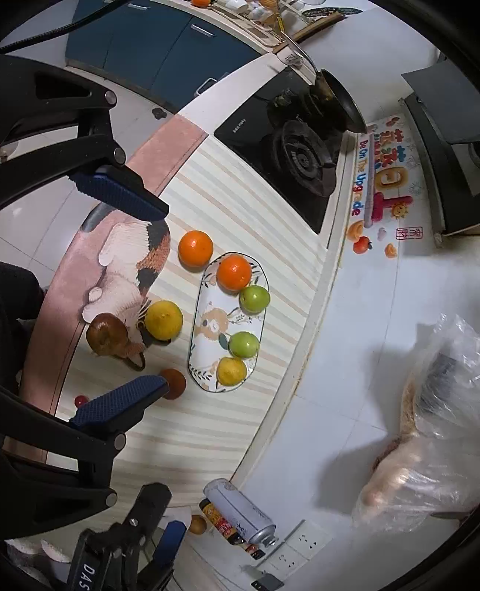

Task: Organize fruits
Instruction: 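Lift both tools away from the plate, then grasp the dark orange with the right tool while the left tool grasps the large lemon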

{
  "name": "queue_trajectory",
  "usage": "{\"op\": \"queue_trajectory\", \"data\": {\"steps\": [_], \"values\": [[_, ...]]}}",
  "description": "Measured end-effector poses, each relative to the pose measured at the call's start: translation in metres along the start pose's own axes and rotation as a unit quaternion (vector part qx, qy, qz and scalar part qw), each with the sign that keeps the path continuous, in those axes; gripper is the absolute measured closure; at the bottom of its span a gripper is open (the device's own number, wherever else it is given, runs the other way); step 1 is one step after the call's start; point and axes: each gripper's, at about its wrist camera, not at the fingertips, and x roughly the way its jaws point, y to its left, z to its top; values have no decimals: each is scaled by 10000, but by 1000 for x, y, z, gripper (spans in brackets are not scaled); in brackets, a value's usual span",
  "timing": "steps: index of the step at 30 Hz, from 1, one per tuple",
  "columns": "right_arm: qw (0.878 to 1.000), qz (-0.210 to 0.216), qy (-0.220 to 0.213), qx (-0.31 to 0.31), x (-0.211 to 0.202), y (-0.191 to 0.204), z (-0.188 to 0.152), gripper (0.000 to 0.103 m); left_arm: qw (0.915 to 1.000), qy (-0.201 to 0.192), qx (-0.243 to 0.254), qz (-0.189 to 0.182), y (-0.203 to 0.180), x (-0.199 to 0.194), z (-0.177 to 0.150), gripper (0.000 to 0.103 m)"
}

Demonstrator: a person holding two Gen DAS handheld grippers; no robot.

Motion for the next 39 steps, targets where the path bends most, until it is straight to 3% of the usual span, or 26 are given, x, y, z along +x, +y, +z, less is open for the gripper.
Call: {"op": "queue_trajectory", "data": {"steps": [7,9,13,19,25,28,32,34,36,39], "values": [[9996,56,171,200,29,-9,6,9,9997,217,-75,-8,7,26,5,18],[9992,72,253,293,46,-14,7,9,9993,361,-94,16,9,43,8,8],[9961,163,598,621,103,-32,5,9,9981,580,-116,177,14,79,11,6],[9845,265,1055,1374,191,-61,-10,10,9916,1279,-161,69,17,151,11,6],[9742,309,1333,1793,254,-75,-13,28,9833,1812,68,-144,-4,203,2,6],[9693,385,1490,1917,277,-78,-13,45,9787,2028,245,-209,-16,222,-1,6],[9712,330,1481,1836,281,-75,-12,46,9742,2206,438,-210,-29,244,-6,6],[9713,309,1505,1818,276,-75,-13,46,9728,2253,499,-195,-33,253,-7,9],[9720,231,1544,1755,268,-77,-16,46,9714,2308,520,-222,-34,261,-9,32],[9723,188,1642,1650,258,-79,-22,46,9704,2330,427,-465,-32,263,-11,41]]}}
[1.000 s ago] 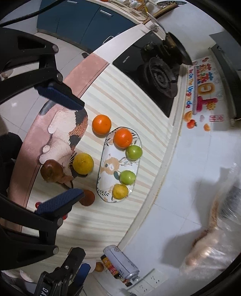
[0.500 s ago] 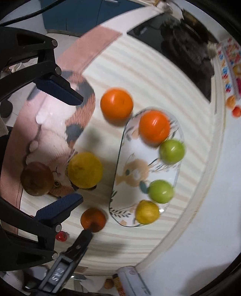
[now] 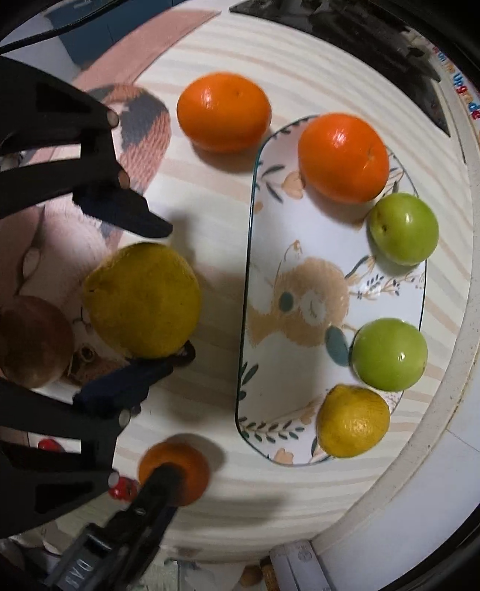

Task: Organize fruits
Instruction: 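Grasp the dark orange with the right tool while the left tool grasps the large lemon, then lower the dark orange and lemon onto the plate and open both tools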

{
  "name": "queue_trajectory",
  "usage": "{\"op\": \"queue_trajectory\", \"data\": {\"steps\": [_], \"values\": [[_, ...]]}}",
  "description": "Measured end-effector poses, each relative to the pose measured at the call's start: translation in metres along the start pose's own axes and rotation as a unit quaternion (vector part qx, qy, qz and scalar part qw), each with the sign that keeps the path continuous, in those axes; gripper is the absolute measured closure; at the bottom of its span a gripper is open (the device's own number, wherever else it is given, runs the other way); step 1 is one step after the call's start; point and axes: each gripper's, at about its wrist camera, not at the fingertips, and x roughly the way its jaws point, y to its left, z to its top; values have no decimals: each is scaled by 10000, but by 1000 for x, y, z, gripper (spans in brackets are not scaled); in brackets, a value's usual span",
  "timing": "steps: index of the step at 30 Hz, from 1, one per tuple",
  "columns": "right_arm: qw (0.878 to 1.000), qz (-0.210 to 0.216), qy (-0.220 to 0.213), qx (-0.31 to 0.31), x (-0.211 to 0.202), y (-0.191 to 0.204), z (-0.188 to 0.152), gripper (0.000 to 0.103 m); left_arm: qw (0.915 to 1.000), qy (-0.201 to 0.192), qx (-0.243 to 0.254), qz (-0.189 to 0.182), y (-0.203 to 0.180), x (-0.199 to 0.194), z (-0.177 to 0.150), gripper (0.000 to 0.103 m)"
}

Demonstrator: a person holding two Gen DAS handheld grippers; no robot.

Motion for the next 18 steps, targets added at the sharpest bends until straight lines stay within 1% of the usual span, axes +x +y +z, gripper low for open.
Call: {"op": "queue_trajectory", "data": {"steps": [2,7,10,14,18], "values": [[10000,1,69,-51,-2,-2,-5,46,9998,-24,104,165,0,-2,-4,42],[9993,-142,234,-259,6,1,-12,46,9994,18,156,321,12,-6,-23,42],[9991,-140,243,-318,10,3,-13,45,9995,-16,208,252,16,-7,-28,41],[9987,-141,322,-378,15,5,-11,44,9990,-58,289,348,11,-6,-28,41],[9978,-229,329,-519,16,11,-11,44,9991,-29,201,366,7,-7,-28,42]]}}
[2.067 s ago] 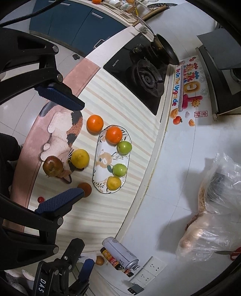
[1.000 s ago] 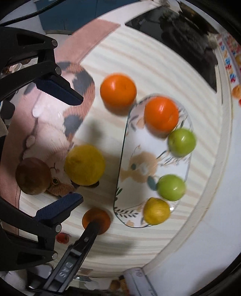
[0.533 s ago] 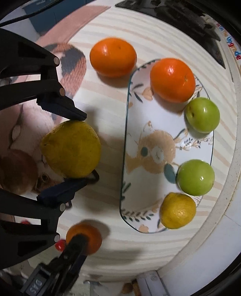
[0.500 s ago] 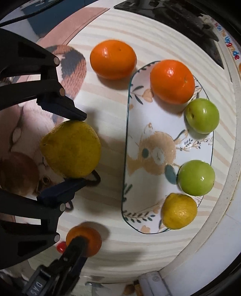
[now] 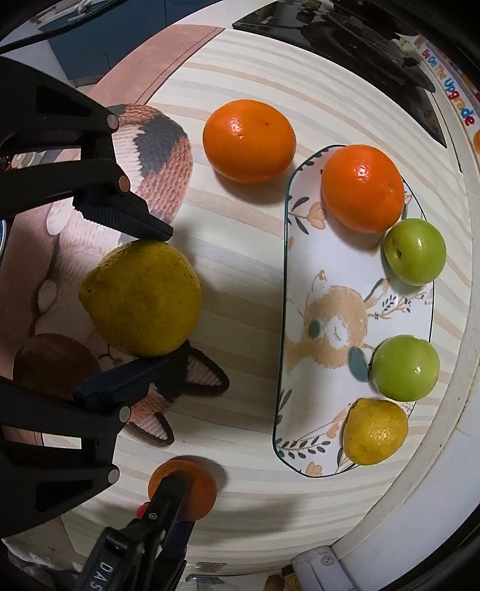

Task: Organize fruits
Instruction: 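Lower the dark orange and lemon onto the plate and open both tools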

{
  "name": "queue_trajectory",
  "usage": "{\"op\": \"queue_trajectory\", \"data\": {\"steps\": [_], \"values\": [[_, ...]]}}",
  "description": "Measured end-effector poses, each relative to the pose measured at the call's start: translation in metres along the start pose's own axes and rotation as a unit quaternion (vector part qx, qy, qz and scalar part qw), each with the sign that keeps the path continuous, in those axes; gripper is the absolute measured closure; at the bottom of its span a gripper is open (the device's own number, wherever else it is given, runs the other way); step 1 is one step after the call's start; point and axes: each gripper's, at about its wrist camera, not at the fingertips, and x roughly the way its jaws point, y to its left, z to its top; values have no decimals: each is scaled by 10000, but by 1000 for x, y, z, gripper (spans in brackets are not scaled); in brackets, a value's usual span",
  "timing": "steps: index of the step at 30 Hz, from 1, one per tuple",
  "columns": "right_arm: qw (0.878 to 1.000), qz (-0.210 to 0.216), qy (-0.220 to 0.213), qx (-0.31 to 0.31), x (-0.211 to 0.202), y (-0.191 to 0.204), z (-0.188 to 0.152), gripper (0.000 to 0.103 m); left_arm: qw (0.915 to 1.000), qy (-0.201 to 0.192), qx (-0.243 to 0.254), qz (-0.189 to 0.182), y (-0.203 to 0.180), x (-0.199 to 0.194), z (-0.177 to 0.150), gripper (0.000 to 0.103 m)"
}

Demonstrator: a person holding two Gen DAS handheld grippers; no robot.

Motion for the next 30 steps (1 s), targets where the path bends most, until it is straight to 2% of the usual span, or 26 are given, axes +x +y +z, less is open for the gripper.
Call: {"op": "queue_trajectory", "data": {"steps": [4,9,12,15,20,25,28,30], "values": [[9998,176,-70,29,-5,2,2,45,9996,18,-189,-213,5,-6,16,42],[9983,431,-368,107,-26,8,19,45,9978,-336,-335,-459,15,-46,52,42],[9973,487,-555,34,-35,20,40,45,9973,-569,-288,-368,19,-64,84,42],[9966,480,-665,-8,-34,33,65,45,9975,-632,-212,-219,22,-66,114,42],[9970,426,-643,-44,-16,52,92,45,9993,-372,2,-52,21,-44,152,42],[9981,273,-538,-97,5,63,103,45,10000,-41,78,-33,15,-19,163,41],[9985,242,-478,-136,14,65,108,44,9996,169,159,-162,8,-9,165,41],[9986,272,-438,-116,17,65,109,44,9994,288,188,-76,4,-4,163,42]]}}
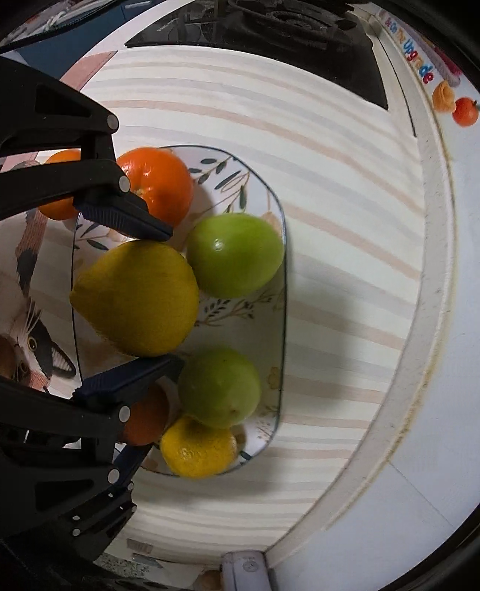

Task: Organize fruits
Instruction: 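Lower the dark orange and lemon onto the plate and open both tools, then lift both tools away from the plate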

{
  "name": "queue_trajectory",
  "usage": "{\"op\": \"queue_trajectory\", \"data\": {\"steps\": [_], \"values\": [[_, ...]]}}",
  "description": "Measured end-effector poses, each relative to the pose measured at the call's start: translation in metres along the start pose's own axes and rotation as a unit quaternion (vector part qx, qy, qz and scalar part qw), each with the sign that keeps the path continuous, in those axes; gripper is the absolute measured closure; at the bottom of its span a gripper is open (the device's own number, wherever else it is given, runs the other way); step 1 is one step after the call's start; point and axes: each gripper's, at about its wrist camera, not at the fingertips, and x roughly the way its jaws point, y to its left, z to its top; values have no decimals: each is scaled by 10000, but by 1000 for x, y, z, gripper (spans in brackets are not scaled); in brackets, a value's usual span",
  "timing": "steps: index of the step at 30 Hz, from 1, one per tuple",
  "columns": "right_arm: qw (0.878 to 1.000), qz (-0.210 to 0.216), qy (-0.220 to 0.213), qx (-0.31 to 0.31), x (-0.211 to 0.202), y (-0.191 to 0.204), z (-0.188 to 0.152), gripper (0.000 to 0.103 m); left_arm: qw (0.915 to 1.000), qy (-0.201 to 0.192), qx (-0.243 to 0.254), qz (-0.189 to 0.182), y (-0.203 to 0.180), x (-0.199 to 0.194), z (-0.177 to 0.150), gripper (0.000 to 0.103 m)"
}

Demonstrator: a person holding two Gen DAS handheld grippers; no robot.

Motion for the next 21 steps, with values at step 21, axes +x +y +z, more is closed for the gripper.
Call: {"op": "queue_trajectory", "data": {"steps": [21], "values": [[9974,-677,-225,-116,-65,-19,-38,9,9937,-916,-467,452,47,-59,-65,11]]}}
